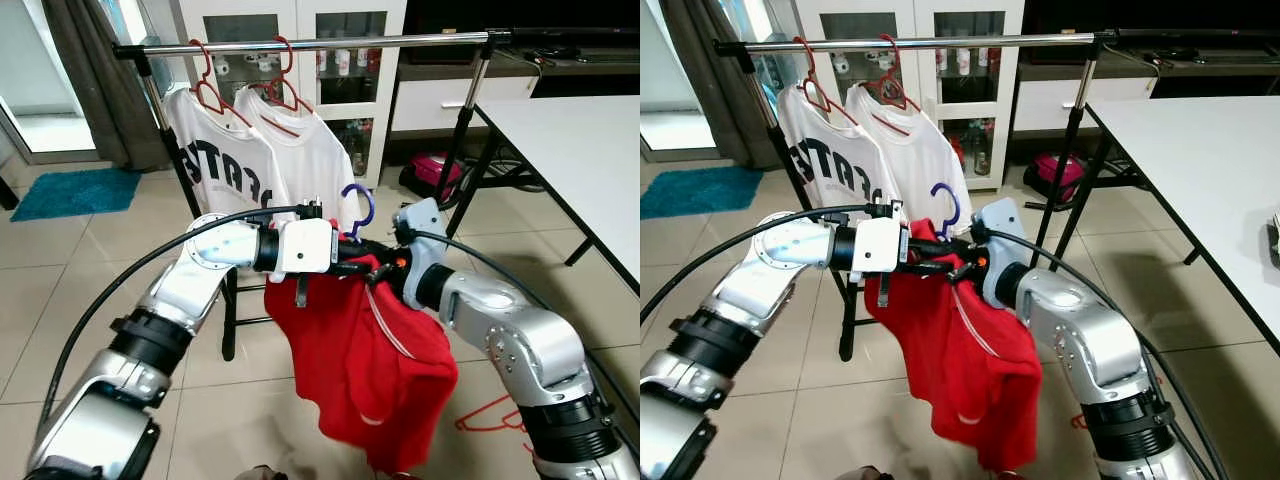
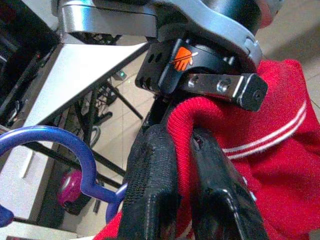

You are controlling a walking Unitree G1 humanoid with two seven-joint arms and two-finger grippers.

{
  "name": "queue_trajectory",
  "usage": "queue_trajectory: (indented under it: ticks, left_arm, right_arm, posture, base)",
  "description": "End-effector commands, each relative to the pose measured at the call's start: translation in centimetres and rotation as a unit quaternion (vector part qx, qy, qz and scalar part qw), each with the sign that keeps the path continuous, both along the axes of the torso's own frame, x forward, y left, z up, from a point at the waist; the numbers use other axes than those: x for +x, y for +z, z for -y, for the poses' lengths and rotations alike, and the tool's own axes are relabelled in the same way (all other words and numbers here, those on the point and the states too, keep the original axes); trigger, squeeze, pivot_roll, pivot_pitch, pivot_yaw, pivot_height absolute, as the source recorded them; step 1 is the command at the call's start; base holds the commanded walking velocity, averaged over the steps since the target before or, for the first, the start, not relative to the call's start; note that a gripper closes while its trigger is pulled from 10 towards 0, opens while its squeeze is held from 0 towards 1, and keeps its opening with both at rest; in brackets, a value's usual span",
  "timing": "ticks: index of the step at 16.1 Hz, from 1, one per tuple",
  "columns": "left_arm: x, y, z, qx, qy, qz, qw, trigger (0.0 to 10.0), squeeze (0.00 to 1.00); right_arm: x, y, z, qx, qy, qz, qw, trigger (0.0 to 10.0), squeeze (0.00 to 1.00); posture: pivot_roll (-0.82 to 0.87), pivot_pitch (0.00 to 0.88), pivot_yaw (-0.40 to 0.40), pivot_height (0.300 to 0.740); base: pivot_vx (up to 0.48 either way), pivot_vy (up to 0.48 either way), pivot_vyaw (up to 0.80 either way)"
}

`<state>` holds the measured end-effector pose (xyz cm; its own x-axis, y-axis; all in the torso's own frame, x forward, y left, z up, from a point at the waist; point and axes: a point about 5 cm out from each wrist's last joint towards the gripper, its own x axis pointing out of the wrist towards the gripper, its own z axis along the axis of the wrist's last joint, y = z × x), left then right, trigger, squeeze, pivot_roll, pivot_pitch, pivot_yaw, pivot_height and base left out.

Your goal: Hang hanger

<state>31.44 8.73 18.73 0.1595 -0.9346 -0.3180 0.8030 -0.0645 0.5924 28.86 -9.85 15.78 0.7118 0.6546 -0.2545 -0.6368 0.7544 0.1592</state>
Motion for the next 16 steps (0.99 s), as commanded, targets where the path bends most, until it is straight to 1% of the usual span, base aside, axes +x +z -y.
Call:
queue_trajectory:
  ticks: [1, 2, 3, 4, 5, 7, 8, 9, 10, 11, 12, 13, 14, 15, 16]
  left_arm:
    - [-0.2, -1.1, -0.1, 0.035, 0.006, -0.013, 0.999, 0.0, 0.00]
    - [0.0, -0.8, -0.5, 0.032, 0.020, -0.015, 0.999, 10.0, 0.00]
    - [0.2, -0.1, -1.1, 0.020, 0.031, -0.015, 0.999, 10.0, 0.45]
    - [0.0, 0.2, -1.8, 0.021, 0.030, -0.024, 0.999, 10.0, 1.00]
    - [-0.3, 0.5, -2.4, 0.023, 0.027, -0.029, 0.999, 10.0, 1.00]
    - [-0.7, 1.0, -3.0, 0.019, 0.023, -0.041, 0.999, 10.0, 1.00]
    - [-1.3, 1.7, -3.5, 0.005, 0.019, -0.055, 0.998, 10.0, 1.00]
    - [-1.5, 1.8, -3.6, 0.002, 0.015, -0.065, 0.998, 10.0, 1.00]
    - [-1.7, 2.4, -3.8, -0.015, 0.015, -0.076, 0.997, 10.0, 1.00]
    - [-1.2, 3.6, -4.2, -0.050, 0.033, -0.064, 0.996, 10.0, 1.00]
    - [-0.9, 4.2, -4.5, -0.066, 0.040, -0.061, 0.995, 10.0, 1.00]
    - [-0.4, 5.2, -5.4, -0.076, 0.057, -0.053, 0.994, 10.0, 1.00]
    - [0.2, 5.8, -6.6, -0.068, 0.079, -0.046, 0.993, 10.0, 1.00]
    - [1.1, 6.3, -8.7, -0.047, 0.109, -0.043, 0.992, 10.0, 1.00]
    - [1.4, 6.5, -9.3, -0.049, 0.114, -0.053, 0.991, 10.0, 1.00]
  right_arm:
    - [0.0, 1.4, -0.6, 0.016, 0.016, 0.031, 0.999, 0.0, 0.00]
    - [0.1, 1.5, -0.3, 0.017, 0.012, 0.033, 0.999, 0.0, 0.00]
    - [0.2, 1.5, 0.0, 0.015, 0.004, 0.034, 0.999, 0.0, 0.00]
    - [0.4, 1.4, 0.5, 0.014, -0.007, 0.032, 0.999, 0.0, 0.00]
    - [0.5, 1.4, 0.8, 0.015, -0.012, 0.031, 0.999, 0.0, 0.00]
    - [0.6, 1.4, 1.3, 0.017, -0.019, 0.030, 0.999, 0.0, 0.00]
    - [0.8, 1.2, 1.9, 0.009, -0.028, 0.029, 0.999, 0.0, 0.00]
    - [0.9, 1.1, 2.1, 0.007, -0.029, 0.030, 0.999, 0.0, 0.00]
    - [1.0, 1.2, 2.2, 0.007, -0.028, 0.033, 0.999, 0.0, 0.00]
    - [1.0, 1.5, 2.3, 0.011, -0.019, 0.040, 0.999, 0.0, 0.00]
    - [1.0, 1.6, 2.3, 0.011, -0.015, 0.044, 0.999, 0.0, 0.00]
    - [0.8, 1.9, 2.2, 0.010, 0.007, 0.055, 0.998, 0.0, 0.00]
    - [0.6, 2.3, 2.0, 0.012, 0.029, 0.065, 0.997, 0.0, 0.00]
    - [0.1, 2.8, 1.8, 0.005, 0.066, 0.080, 0.995, 0.0, 0.00]
    - [-0.2, 3.0, 1.7, -0.001, 0.083, 0.087, 0.993, 0.0, 0.00]
  posture:
    - [-0.22, 0.000, 0.037, 0.710]
    - [-0.22, 0.000, 0.039, 0.710]
    - [-0.22, 0.000, 0.039, 0.710]
    - [-0.22, 0.000, 0.038, 0.710]
    - [-0.22, 0.000, 0.033, 0.710]
    - [-0.21, 0.000, 0.027, 0.710]
    - [-0.20, 0.000, 0.025, 0.710]
    - [-0.20, 0.000, 0.024, 0.710]
    - [-0.19, 0.000, 0.022, 0.710]
    - [-0.19, 0.000, 0.024, 0.710]
    - [-0.19, 0.000, 0.024, 0.710]
    - [-0.19, 0.000, 0.026, 0.710]
    - [-0.19, 0.000, 0.030, 0.710]
    - [-0.18, 0.000, 0.029, 0.710]
    - [-0.18, 0.000, 0.027, 0.710]
  base:
    - [0.000, 0.000, 0.00]
    - [0.000, 0.000, 0.00]
    - [0.000, 0.000, 0.00]
    - [0.000, 0.000, 0.00]
    - [0.000, 0.000, 0.00]
    - [0.000, 0.000, 0.00]
    - [0.000, 0.000, 0.00]
    - [0.000, 0.000, 0.00]
    - [0.000, 0.000, 0.00]
    - [0.000, 0.000, 0.00]
    - [0.000, 0.000, 0.00]
    - [0.000, 0.000, 0.00]
    - [0.000, 0.000, 0.00]
    - [0.000, 0.000, 0.00]
    - [0.000, 0.000, 0.00]
